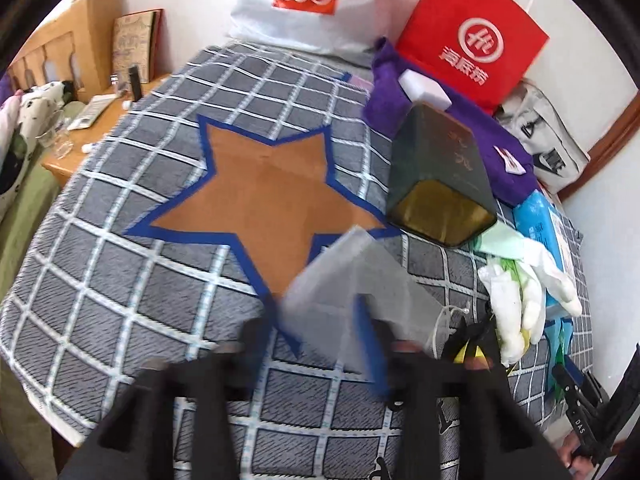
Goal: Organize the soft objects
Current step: 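Grasp the white mesh bag with the left gripper while the right gripper holds the green packet, then carry the mesh bag and green packet with both grippers over the purple towel, then open both grippers to drop the mesh bag and green packet onto the towel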
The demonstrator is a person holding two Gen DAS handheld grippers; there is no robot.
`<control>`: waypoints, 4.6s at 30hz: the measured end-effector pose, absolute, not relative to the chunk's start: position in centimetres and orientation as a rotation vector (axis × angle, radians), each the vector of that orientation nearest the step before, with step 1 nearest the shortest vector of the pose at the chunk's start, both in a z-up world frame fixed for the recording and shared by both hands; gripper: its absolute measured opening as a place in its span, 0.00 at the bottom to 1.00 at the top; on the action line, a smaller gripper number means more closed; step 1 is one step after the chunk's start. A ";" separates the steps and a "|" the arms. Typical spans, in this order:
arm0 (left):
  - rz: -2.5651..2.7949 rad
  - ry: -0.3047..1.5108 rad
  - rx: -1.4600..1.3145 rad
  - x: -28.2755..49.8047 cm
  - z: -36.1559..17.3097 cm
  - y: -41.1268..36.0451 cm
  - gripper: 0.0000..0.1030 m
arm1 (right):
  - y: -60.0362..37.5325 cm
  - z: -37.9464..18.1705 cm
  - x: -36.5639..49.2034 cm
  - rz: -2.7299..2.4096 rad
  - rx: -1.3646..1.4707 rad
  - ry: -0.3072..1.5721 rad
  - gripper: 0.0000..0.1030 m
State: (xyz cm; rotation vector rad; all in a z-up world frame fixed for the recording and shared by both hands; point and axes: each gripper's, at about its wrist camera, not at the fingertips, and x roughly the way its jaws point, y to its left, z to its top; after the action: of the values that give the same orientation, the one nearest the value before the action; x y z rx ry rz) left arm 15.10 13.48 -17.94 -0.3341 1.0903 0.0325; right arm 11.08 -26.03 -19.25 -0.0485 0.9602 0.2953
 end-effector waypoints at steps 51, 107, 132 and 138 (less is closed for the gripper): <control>-0.022 0.981 -0.214 19.2 -12.3 10.5 0.09 | -26.0 -10.6 18.4 0.233 0.003 0.840 0.32; -0.210 0.991 -0.190 40.6 -10.4 2.4 0.09 | -23.1 -10.4 40.8 0.261 0.072 0.861 0.32; -0.188 1.170 -0.147 44.1 -16.6 0.8 0.24 | -23.4 -19.7 44.8 0.259 0.049 1.109 0.33; -0.212 1.174 -0.182 44.4 -17.0 0.6 0.54 | -23.8 -20.0 45.1 0.260 0.078 1.116 0.39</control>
State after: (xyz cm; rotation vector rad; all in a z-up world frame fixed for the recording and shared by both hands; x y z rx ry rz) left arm 44.38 0.63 -17.02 -0.1825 1.1743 -0.2121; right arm 45.11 -23.77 -20.02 0.0779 1.1157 0.2602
